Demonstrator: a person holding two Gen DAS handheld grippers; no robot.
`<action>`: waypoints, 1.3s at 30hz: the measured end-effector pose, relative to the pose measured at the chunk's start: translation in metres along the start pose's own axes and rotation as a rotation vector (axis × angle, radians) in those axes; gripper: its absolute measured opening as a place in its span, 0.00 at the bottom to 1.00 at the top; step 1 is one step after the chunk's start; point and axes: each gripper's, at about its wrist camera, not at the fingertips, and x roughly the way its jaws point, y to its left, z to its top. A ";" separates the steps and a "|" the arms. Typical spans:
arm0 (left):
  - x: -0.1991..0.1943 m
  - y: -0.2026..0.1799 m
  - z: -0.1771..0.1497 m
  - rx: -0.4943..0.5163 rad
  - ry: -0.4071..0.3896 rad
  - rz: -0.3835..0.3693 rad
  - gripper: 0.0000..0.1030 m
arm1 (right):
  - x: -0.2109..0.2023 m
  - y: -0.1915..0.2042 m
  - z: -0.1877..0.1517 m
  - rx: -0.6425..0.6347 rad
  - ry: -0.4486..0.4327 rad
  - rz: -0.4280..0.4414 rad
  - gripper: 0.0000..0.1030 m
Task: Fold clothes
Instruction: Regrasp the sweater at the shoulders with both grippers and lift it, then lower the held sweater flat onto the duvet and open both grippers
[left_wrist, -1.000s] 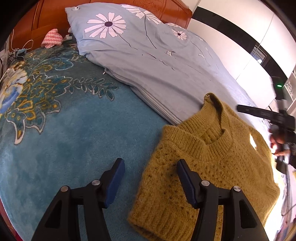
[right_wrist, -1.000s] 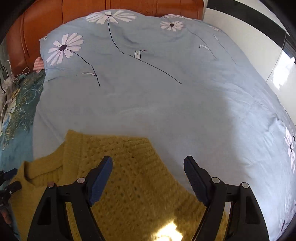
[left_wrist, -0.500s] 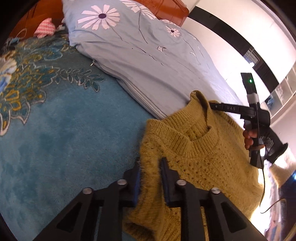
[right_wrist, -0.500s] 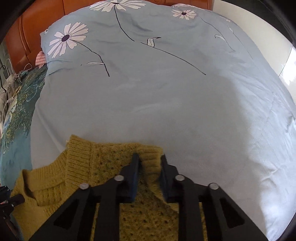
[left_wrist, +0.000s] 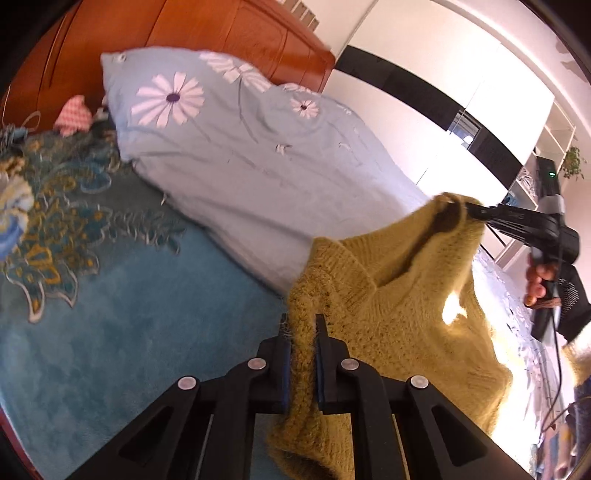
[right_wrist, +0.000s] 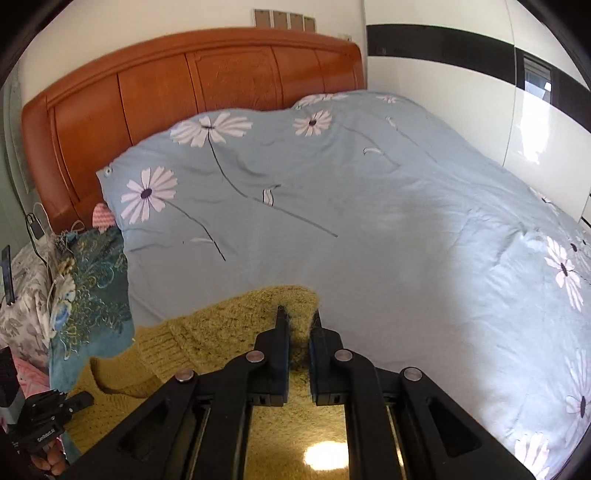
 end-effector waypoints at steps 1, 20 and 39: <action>-0.009 -0.009 0.009 0.021 -0.015 -0.006 0.10 | -0.019 0.000 0.002 0.000 -0.026 -0.009 0.08; -0.306 -0.213 0.135 0.423 -0.554 -0.024 0.09 | -0.453 0.023 -0.007 0.012 -0.636 -0.170 0.07; -0.280 -0.240 0.143 0.588 -0.507 0.072 0.10 | -0.519 0.053 -0.063 -0.046 -0.629 -0.172 0.07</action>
